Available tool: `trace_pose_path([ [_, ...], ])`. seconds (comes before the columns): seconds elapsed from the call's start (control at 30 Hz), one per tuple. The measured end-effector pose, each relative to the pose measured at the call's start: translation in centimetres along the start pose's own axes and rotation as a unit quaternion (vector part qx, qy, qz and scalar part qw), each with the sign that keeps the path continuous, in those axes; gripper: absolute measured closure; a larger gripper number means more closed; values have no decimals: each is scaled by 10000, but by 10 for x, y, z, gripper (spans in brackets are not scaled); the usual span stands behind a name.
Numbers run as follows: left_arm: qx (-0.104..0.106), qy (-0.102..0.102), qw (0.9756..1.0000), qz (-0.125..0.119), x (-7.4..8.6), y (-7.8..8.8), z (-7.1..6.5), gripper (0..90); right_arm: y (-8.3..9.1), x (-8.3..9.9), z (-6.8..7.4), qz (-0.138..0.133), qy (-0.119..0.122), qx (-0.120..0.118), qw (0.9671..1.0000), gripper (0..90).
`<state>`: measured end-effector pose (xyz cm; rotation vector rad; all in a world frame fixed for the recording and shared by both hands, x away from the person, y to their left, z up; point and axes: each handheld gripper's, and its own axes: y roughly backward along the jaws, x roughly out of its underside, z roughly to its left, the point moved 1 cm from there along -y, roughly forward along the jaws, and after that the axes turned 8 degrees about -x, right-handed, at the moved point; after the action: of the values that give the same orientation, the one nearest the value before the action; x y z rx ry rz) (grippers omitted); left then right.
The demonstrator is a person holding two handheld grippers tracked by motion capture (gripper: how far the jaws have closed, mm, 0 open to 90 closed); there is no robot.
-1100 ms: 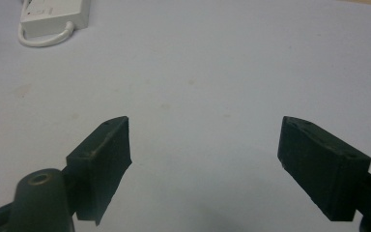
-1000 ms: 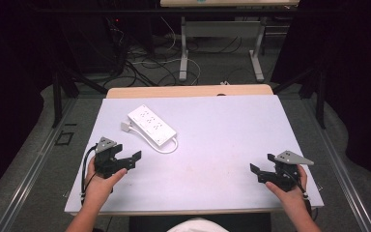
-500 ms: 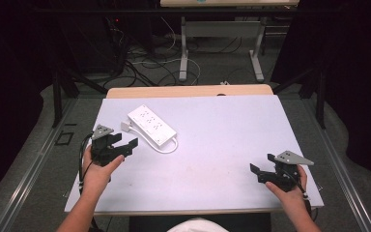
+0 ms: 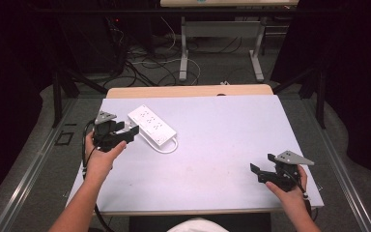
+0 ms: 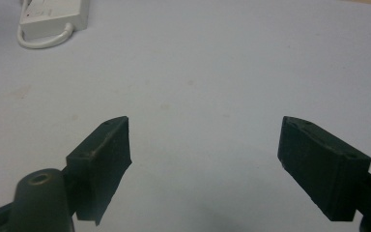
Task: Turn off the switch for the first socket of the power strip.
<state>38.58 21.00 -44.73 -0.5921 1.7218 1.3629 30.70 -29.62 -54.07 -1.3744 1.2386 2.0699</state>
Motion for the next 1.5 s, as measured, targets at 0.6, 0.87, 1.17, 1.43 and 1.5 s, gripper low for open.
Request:
trace_pose_path([
  [0.6, -105, 17, 9996, 275, -16, -36, -7, 550, 0, 0, -1, -19, -23, -16, 10000, 181],
  [0.87, -150, 61, 9991, 388, -19, -48, -8, 645, 0, 0, -1, -2, -14, -14, 10000, 174],
  [1.17, -168, 11, 9985, 518, -24, -57, -10, 763, -1, 0, -2, -21, -3, -36, 10000, 174],
  [1.43, -261, 40, 9976, 634, -29, -66, -10, 836, -3, 0, -1, -20, -39, -31, 10000, 173],
  [1.5, -280, 36, 9975, 643, -29, -67, -10, 853, -3, 0, -1, -20, -44, -35, 10000, 173],
])
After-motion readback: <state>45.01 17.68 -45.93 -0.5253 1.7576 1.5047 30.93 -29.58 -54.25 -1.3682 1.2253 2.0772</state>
